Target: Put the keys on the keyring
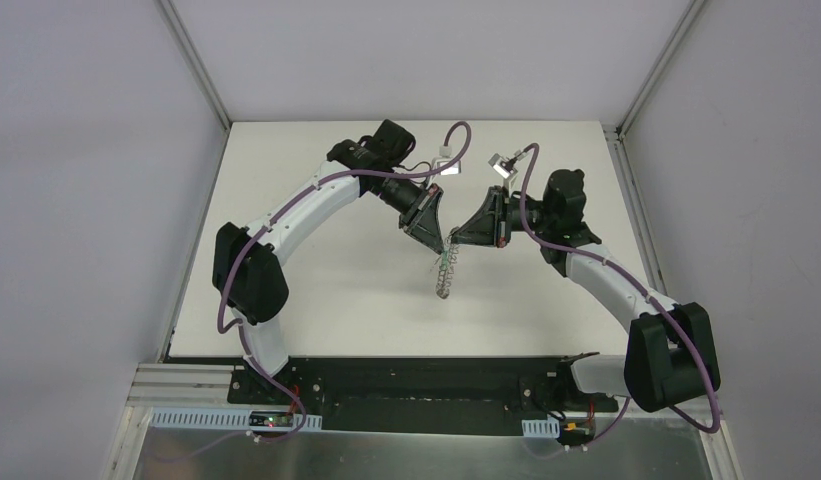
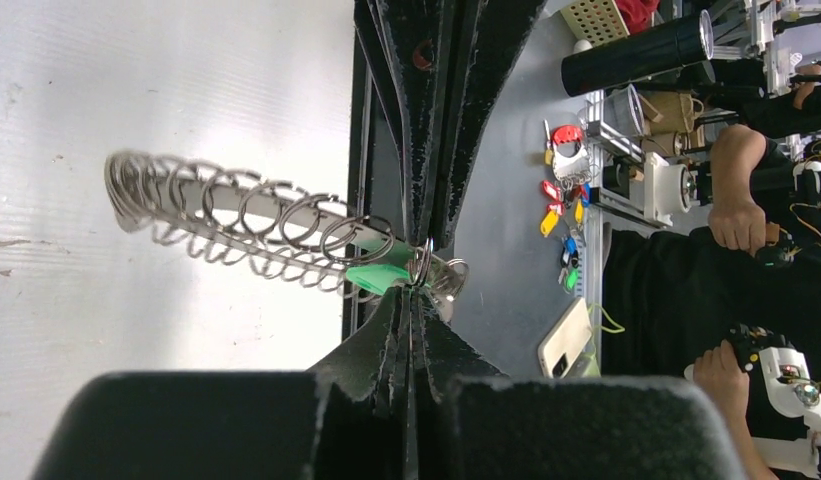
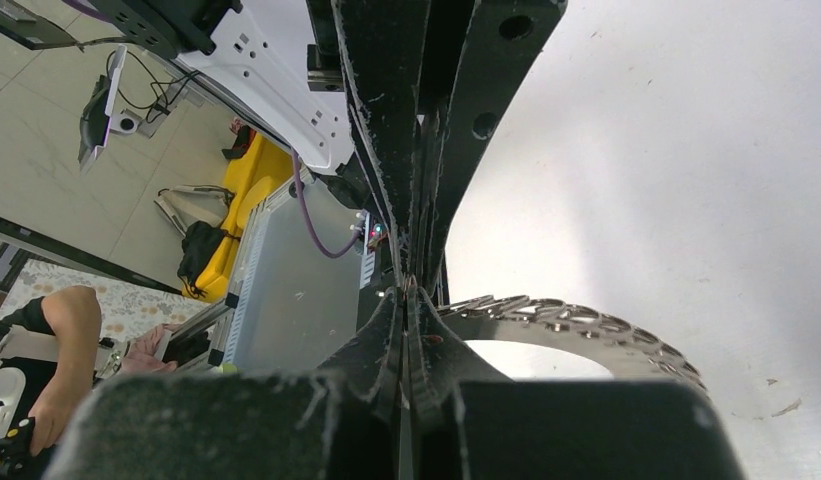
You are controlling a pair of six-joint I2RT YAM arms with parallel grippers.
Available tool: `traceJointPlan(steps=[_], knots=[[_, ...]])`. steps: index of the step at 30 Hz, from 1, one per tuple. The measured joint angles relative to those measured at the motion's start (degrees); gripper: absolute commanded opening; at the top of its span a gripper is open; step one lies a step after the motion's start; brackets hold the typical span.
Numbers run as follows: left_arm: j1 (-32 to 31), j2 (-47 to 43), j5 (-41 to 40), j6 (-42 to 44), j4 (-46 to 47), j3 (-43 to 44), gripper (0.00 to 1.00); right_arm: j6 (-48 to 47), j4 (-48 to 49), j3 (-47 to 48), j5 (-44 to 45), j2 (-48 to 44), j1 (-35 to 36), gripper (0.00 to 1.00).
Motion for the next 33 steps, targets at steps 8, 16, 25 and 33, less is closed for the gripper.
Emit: traceJointPlan(steps=[8, 16, 25, 33], knots=[[0.00, 0.00, 0.83, -0.70, 0.72, -0.28, 0.00, 0.90, 1.01, -0.20, -0.04, -0.02, -0.11, 0.00], [0.00, 0.00, 3.19, -4.90, 5.25, -3.21, 0.00, 3.15, 4.50, -1.64, -0.11, -0.02, -0.20, 0.00], [0.02, 0.00, 4.92, -8.46, 9.29, -5.11, 0.00, 4.92, 7.13, -2.27, -0.20, -0.02, -0.39, 0.00], [0.11, 0.00, 6.64, -12.41, 13.29, -7.15, 0.00, 6.38, 9.18, -3.02, -0.26, 0.00, -0.66, 0.00]])
